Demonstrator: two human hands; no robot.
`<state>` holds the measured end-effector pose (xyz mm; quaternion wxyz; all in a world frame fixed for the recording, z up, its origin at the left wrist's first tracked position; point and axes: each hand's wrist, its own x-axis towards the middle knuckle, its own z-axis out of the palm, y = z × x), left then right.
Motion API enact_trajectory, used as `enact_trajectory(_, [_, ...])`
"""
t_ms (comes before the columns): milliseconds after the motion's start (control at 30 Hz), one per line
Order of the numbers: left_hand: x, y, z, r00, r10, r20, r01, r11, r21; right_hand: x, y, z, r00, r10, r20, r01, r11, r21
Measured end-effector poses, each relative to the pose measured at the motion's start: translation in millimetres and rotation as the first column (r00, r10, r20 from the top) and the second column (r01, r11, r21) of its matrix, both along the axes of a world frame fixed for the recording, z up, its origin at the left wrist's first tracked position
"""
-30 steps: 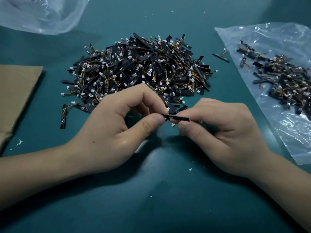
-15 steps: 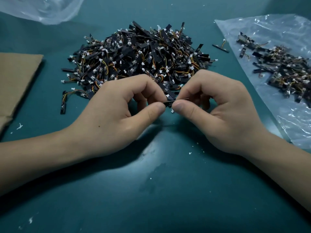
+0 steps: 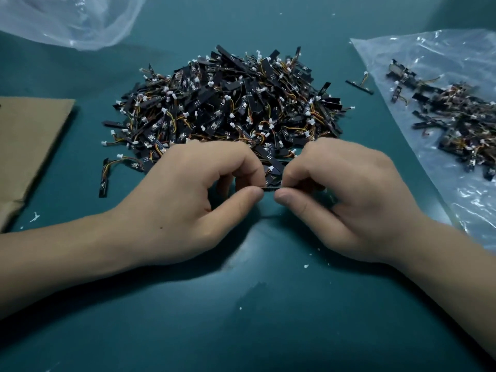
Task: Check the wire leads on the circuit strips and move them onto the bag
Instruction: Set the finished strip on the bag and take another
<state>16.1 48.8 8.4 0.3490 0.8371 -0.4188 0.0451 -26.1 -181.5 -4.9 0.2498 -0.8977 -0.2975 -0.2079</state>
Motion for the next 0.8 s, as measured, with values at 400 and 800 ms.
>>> enact_trajectory(400, [-1.4,0.9,0.0,0.997,0.037,-0.065,-0.037,0.999,0.001,-1.5,3.0,0.2,0.985,-0.054,-0.164,0.071,0.992,0.101])
enact_trajectory(800, [-3.0,-2.6,-1.1,0.986,0.089,-0.141,-0.092,0.996,-0.02,-2.7,0.8,1.4,0.98,0.006,-0.196,0.02,0.991,0.13])
